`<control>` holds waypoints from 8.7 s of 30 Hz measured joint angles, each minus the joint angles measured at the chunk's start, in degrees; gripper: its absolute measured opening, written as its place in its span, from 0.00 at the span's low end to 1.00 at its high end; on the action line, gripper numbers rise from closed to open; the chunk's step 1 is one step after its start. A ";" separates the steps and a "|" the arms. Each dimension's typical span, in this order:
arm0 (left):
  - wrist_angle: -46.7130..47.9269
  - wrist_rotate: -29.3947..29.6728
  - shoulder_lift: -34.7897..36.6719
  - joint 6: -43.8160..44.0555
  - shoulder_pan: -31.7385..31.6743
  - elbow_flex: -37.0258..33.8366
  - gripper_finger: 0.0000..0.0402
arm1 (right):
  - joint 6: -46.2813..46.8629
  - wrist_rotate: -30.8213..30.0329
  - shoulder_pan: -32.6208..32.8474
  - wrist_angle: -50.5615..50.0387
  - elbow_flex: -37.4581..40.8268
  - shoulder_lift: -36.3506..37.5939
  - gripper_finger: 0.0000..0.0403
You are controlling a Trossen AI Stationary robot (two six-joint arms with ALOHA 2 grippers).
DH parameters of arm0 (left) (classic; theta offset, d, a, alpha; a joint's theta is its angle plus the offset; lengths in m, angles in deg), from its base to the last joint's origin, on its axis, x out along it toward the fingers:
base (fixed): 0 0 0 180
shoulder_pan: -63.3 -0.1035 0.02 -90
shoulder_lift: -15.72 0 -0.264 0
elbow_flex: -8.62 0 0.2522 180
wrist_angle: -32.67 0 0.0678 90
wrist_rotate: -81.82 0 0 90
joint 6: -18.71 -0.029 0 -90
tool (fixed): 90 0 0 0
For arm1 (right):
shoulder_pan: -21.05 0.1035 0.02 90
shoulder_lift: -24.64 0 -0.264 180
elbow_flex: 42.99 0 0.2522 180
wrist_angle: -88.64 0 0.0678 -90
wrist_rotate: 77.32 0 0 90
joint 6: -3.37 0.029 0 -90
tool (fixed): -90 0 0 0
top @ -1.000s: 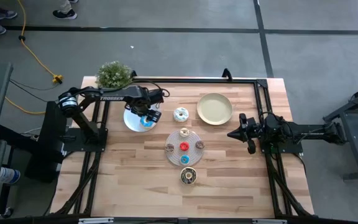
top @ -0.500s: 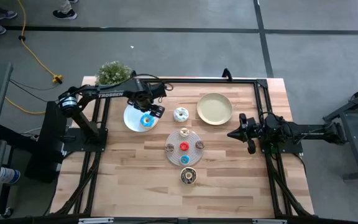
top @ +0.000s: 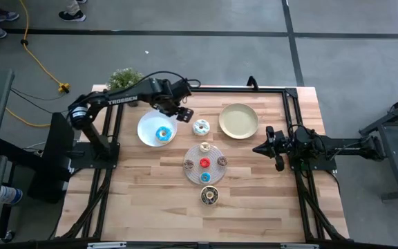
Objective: Pick & Place donuts
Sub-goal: Put the big white donut on the white plate, then put the big black donut on the white plate
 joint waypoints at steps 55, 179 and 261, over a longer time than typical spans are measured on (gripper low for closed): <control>2.94 3.13 -28.63 -0.64 4.09 20.47 0.57 | 0.00 0.00 0.00 -0.03 0.00 -0.03 0.00; 4.78 7.83 15.35 23.53 -0.64 -26.66 0.29 | -0.02 0.00 0.00 0.00 0.00 -0.02 0.00; -9.19 0.38 25.44 -1.24 7.31 -19.65 0.66 | 0.00 -0.02 -0.01 0.00 0.00 0.00 0.00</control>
